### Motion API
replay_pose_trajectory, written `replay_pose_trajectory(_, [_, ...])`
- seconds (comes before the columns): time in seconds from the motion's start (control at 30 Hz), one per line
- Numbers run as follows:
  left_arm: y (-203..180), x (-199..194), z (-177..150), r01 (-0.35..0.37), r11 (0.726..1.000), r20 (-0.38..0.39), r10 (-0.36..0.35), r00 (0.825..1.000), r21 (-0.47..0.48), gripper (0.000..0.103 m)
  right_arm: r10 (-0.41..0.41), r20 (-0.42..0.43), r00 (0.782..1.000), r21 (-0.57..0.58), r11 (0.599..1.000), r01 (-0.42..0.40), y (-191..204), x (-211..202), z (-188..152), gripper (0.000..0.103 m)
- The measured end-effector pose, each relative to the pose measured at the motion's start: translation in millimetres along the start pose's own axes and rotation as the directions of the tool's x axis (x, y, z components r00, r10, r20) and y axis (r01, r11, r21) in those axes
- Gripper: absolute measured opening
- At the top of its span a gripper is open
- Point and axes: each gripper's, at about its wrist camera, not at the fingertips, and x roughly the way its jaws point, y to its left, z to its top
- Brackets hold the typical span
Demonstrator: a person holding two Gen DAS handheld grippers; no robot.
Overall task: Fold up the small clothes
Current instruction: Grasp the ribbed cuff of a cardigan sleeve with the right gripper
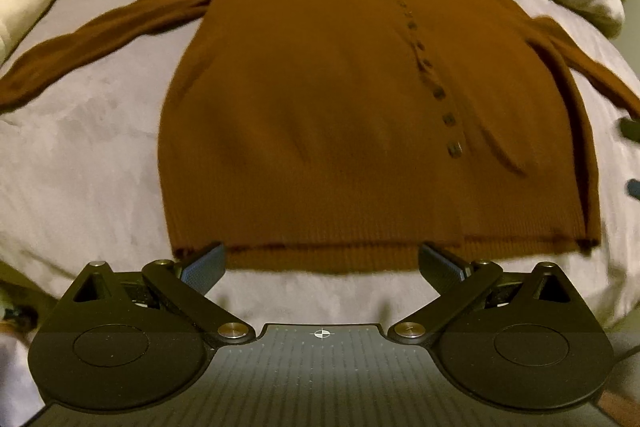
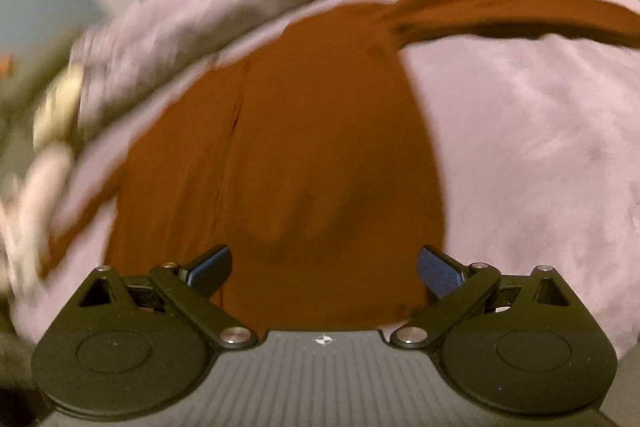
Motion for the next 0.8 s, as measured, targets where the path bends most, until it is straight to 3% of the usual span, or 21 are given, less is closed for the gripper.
replay_pose_trajectory(0.1, [3, 3, 15, -0.008, 0.999, 0.023, 0.009, 1.000, -0.034, 0.103, -0.014, 0.143, 0.990, 0.142, 0.990, -0.006, -49, -8, 35, 0.099])
replay_pose_trajectory(0.2, [4, 12, 32, -0.006, 0.997, 0.046, 0.009, 0.999, -0.071, 0.103, -0.126, 0.275, 0.953, 0.252, 0.966, 0.055, -100, -16, 70, 0.097])
replay_pose_trajectory(0.27, [1, 19, 42, -0.013, 0.997, 0.054, 0.017, 0.998, -0.082, 0.103, -0.220, 0.323, 0.921, 0.334, 0.937, 0.107, -132, -20, 91, 0.087])
replay_pose_trajectory(0.37, [-5, 30, 56, -0.033, 0.996, 0.050, 0.038, 0.998, -0.082, 0.103, -0.321, 0.332, 0.887, 0.461, 0.876, 0.144, -179, -21, 112, 0.066])
replay_pose_trajectory(0.43, [-10, 37, 63, -0.042, 0.996, 0.050, 0.046, 0.998, -0.074, 0.103, -0.348, 0.314, 0.883, 0.533, 0.834, 0.139, -205, -16, 120, 0.049])
replay_pose_trajectory(0.67, [-22, 69, 79, -0.141, 0.990, 0.015, 0.141, 0.990, -0.004, 0.103, -0.386, 0.316, 0.867, 0.748, 0.664, 0.023, -277, 0, 127, 0.036])
replay_pose_trajectory(0.8, [-21, 79, 79, -0.125, 0.992, 0.002, 0.125, 0.992, -0.009, 0.103, -0.396, 0.339, 0.853, 0.767, 0.642, -0.006, -287, 3, 125, 0.023])
